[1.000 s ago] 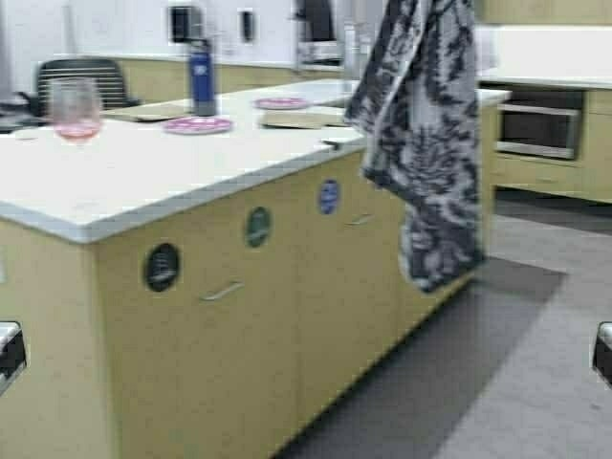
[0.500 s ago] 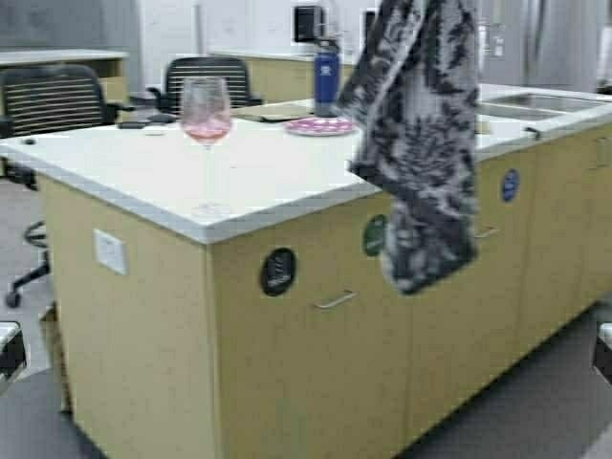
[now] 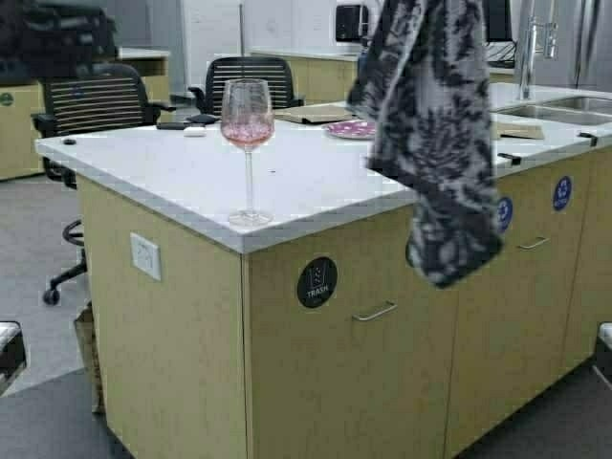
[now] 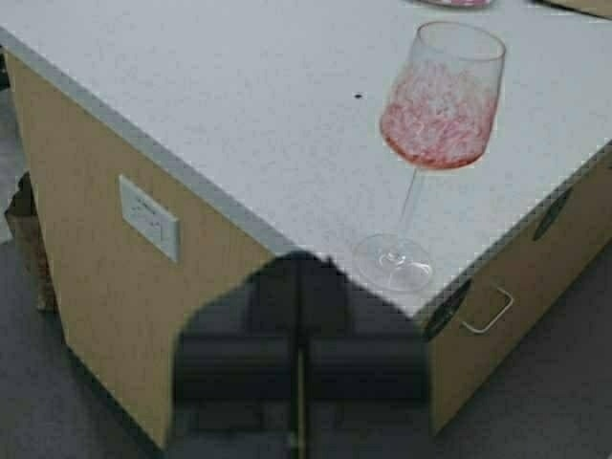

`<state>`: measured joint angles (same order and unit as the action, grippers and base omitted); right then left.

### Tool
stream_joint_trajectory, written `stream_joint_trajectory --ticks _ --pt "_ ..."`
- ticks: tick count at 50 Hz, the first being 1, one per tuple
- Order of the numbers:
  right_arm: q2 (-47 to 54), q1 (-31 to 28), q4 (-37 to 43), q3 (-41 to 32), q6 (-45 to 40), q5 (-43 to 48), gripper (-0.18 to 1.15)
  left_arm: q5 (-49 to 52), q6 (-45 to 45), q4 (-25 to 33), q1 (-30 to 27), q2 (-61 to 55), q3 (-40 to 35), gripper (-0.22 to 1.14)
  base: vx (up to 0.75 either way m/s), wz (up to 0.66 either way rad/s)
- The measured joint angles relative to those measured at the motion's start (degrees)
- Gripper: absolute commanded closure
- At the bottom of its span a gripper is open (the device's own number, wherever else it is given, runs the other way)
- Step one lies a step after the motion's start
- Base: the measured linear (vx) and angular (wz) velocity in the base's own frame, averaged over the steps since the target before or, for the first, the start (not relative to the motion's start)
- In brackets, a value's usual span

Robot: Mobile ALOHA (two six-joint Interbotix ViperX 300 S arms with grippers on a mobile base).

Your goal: Get the cloth and wipe up the spill under the wine glass

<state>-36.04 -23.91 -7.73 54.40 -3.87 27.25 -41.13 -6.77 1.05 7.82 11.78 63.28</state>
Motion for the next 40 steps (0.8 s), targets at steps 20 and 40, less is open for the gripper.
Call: stream_joint_trajectory --ticks 20,40 --pt "0.00 0.09 0.00 0.00 0.26 0.00 0.92 -13.71 0.44 -5.36 3.69 -24.35 -7.91 0.80 0.11 -0.01" --pt "1.05 1.49 0.00 0.53 0.35 -0.09 0.92 -38.85 0.53 -11.16 4.31 -45.70 -13.10 0.06 0.12 0.02"
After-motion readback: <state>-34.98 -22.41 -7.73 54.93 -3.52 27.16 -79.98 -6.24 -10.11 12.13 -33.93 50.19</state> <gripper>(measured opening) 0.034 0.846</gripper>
